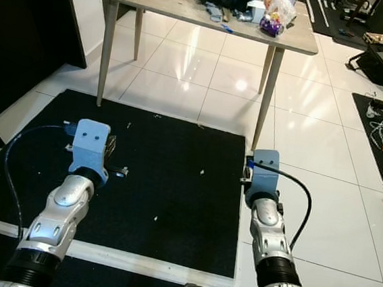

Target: Picking trash to rubbish bin

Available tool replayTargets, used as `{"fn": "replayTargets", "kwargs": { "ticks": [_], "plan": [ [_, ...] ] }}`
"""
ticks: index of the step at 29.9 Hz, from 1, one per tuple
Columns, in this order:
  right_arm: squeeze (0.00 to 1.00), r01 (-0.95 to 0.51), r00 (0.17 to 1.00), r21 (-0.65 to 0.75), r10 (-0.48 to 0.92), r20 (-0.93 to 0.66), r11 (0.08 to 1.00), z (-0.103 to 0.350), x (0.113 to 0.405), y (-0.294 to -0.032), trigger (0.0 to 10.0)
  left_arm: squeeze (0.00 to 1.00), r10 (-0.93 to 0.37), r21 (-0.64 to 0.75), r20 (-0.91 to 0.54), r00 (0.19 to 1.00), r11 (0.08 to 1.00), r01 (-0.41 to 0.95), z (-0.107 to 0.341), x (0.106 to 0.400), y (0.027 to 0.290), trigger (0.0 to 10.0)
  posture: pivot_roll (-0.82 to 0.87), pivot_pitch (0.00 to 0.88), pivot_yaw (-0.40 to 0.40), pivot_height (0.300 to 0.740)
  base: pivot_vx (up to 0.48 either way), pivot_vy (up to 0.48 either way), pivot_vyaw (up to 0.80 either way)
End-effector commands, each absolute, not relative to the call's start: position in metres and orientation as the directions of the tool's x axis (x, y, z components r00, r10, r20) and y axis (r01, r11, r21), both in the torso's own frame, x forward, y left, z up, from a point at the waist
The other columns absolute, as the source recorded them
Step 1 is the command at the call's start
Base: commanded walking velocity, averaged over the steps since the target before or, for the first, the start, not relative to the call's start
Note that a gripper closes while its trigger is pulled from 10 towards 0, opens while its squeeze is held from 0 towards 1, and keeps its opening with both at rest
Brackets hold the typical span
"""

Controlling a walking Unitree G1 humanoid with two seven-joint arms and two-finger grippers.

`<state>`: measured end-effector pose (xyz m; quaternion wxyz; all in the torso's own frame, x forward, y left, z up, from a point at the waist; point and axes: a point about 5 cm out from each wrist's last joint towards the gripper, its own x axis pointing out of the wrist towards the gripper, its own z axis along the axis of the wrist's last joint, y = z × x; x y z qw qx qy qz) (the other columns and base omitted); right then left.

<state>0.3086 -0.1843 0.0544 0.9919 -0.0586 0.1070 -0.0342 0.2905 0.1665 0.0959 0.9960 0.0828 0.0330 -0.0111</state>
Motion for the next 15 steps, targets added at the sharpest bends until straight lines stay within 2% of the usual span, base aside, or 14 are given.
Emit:
{"fn": "replayTargets", "kwargs": {
  "ticks": [1, 15],
  "plan": [
    [0.00, 0.051, 0.977, -0.135, -0.078, -0.198, 0.990, 0.0566, 0.3095, -0.1854, 10.0, 0.00, -0.033, 0.165, -0.059, 0.998, 0.985, 0.043, 0.0961, 0.2889, 0.1632, 10.0, 0.05, 0.035, -0.077, 0.740, 0.277, 0.000, 0.00],
    [0.00, 0.049, 0.983, -0.133, -0.072, -0.170, 0.990, 0.0616, 0.3117, -0.1853, 10.0, 0.00, -0.038, 0.155, -0.055, 0.998, 0.987, 0.046, 0.0970, 0.2903, 0.1622, 10.0, 0.04, 0.037, -0.079, 0.740, 0.319, 0.000, 0.00]
  ]
}}
